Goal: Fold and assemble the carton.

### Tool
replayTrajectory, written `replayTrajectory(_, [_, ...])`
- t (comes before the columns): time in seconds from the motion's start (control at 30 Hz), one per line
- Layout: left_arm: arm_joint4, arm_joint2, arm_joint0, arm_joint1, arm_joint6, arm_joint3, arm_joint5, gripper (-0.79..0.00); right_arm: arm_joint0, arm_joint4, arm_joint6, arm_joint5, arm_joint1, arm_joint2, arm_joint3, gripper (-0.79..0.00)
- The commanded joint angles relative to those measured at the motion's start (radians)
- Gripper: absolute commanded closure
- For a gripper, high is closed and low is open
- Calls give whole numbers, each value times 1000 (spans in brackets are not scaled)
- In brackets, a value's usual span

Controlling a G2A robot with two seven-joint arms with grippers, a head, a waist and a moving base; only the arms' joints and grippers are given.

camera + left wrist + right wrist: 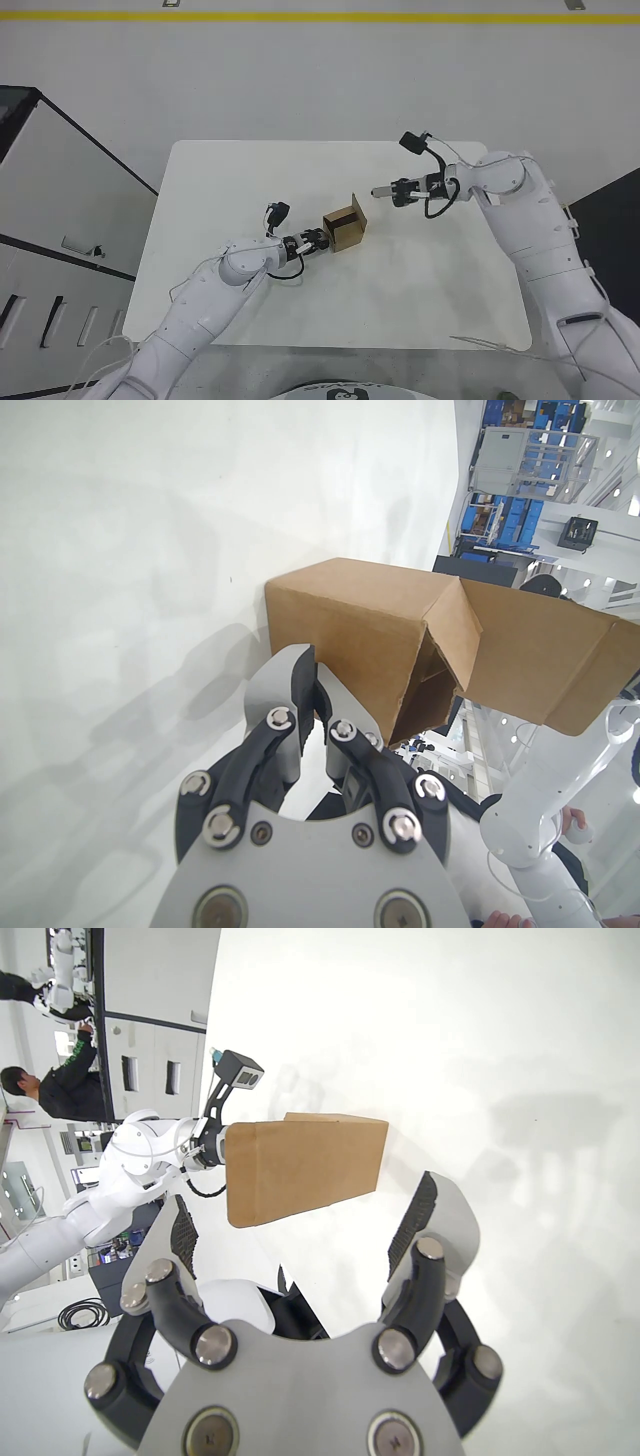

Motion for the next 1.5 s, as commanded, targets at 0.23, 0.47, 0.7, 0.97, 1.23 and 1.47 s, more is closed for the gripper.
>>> replayTrajectory(0.23, [0, 0, 0, 0, 0, 0, 0, 0, 51, -18, -29, -19, -22, -85, 33, -382])
replayTrajectory(0.47, [0, 0, 0, 0, 0, 0, 0, 0, 75, -18, -15, -36, -29, -121, 20, -351])
replayTrajectory(0.7, [0, 0, 0, 0, 0, 0, 0, 0, 90, -32, -2, -35, -35, -156, -2, -305])
replayTrajectory(0.97, [0, 0, 0, 0, 0, 0, 0, 0, 112, -82, 25, -25, -39, -200, -47, -262])
replayTrajectory(1.23, [0, 0, 0, 0, 0, 0, 0, 0, 145, -140, 81, 43, -46, -250, -85, -265])
replayTrajectory(1.47, [0, 0, 0, 0, 0, 0, 0, 0, 157, -152, 76, 72, -52, -273, -93, -246])
